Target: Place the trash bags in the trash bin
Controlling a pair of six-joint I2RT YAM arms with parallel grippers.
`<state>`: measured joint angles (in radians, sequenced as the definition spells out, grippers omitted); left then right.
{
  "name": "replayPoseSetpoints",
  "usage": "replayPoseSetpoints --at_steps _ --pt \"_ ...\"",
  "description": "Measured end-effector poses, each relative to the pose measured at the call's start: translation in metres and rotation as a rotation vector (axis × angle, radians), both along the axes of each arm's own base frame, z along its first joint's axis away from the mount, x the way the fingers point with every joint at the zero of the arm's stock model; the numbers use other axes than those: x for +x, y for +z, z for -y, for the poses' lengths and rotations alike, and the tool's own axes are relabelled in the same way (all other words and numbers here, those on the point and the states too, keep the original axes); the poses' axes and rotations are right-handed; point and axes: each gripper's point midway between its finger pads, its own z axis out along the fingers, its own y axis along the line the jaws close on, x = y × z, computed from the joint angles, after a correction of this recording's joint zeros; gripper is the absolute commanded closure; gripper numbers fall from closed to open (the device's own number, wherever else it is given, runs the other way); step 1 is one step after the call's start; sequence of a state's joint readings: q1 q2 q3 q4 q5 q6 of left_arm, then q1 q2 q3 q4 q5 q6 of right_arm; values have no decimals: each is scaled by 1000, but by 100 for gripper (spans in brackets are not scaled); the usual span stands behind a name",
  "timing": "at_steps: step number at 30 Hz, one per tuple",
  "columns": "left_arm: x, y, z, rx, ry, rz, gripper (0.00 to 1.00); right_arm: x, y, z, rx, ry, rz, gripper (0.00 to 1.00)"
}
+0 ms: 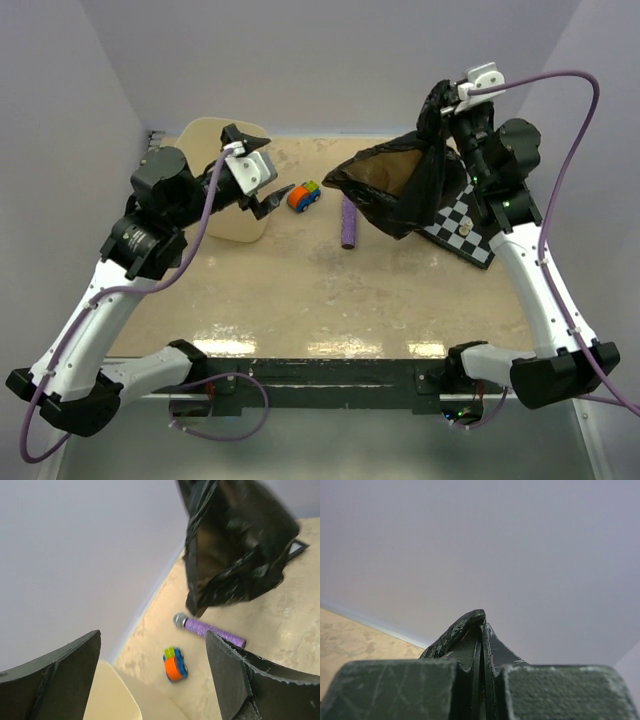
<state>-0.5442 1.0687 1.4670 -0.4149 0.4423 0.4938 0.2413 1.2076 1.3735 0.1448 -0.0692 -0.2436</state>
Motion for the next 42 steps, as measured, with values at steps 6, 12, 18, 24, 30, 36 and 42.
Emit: replayPoseSetpoints --at_steps 6,12,18,24,30,36,42 --pt "62 -53 -23 -13 318 -157 24 7 20 4 23 -29 27 100" --pt "111 -102 -55 37 592 -243 27 0 28 5 37 -25 45 100" --pt "145 -142 -59 97 680 -354 38 -10 36 8 41 -26 67 100" --pt "144 -176 -58 182 688 -451 61 -17 43 11 35 -34 88 100" --pt "144 -169 -60 199 694 -472 95 -15 42 10 31 -34 85 100" --pt "121 -165 -70 259 673 -485 100 0 33 6 24 -31 62 100" --pt "74 -137 -82 250 590 -447 58 23 24 -1 20 -23 31 100"
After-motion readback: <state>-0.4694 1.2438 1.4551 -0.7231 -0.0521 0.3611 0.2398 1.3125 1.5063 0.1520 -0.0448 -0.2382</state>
